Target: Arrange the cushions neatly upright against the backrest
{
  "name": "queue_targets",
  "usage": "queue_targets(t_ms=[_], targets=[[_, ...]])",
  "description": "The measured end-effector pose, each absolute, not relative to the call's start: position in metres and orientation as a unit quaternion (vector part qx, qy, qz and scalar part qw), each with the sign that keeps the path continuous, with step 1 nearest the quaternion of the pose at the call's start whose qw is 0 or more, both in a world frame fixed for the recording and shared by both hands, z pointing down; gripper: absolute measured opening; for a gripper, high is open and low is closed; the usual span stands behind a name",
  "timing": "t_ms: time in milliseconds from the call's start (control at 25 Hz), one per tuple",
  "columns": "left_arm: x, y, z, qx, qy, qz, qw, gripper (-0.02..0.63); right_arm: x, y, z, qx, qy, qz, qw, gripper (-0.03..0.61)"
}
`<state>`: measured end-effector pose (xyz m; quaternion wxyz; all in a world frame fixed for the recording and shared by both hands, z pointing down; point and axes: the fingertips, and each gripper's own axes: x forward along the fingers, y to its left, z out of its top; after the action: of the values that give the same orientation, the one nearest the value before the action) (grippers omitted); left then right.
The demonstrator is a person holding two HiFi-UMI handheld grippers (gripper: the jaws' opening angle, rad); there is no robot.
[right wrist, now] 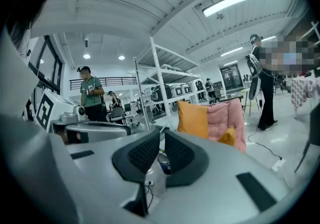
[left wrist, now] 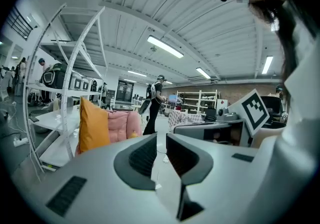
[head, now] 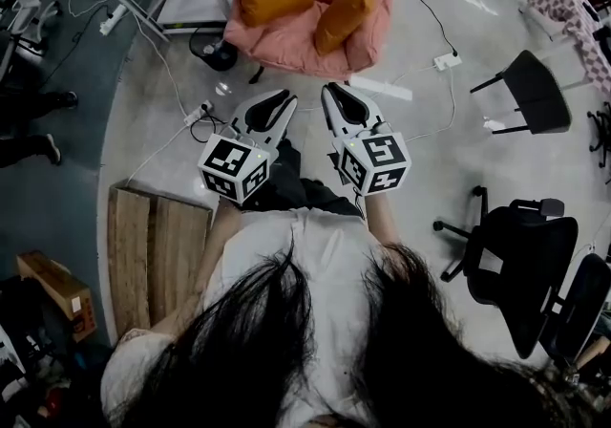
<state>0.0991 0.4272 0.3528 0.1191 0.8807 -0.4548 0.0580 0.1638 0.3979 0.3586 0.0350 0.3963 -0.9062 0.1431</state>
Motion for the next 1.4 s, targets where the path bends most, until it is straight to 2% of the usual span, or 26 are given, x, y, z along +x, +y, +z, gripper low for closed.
queue_targets(t_ms=[360,720,1400], targets=[[0.103,0.389,0.360,0.886,-0.442,0.074,0.123,0.067,0.170,0.363,0.368,0.404,-0.901,0.155,0.036,0.046],[0.086,0.303,0.376,0.895,-0.419,0.081,0.129,0.067,0.161,0.280,0.387,0.428,-0.886,0.171,0.051,0.046],[-0.034,0.102,0.397,0.905,-0.385,0.107,0.145,0.067,0.082,0.098,0.416,0.486,-0.844,0.208,0.086,0.046]])
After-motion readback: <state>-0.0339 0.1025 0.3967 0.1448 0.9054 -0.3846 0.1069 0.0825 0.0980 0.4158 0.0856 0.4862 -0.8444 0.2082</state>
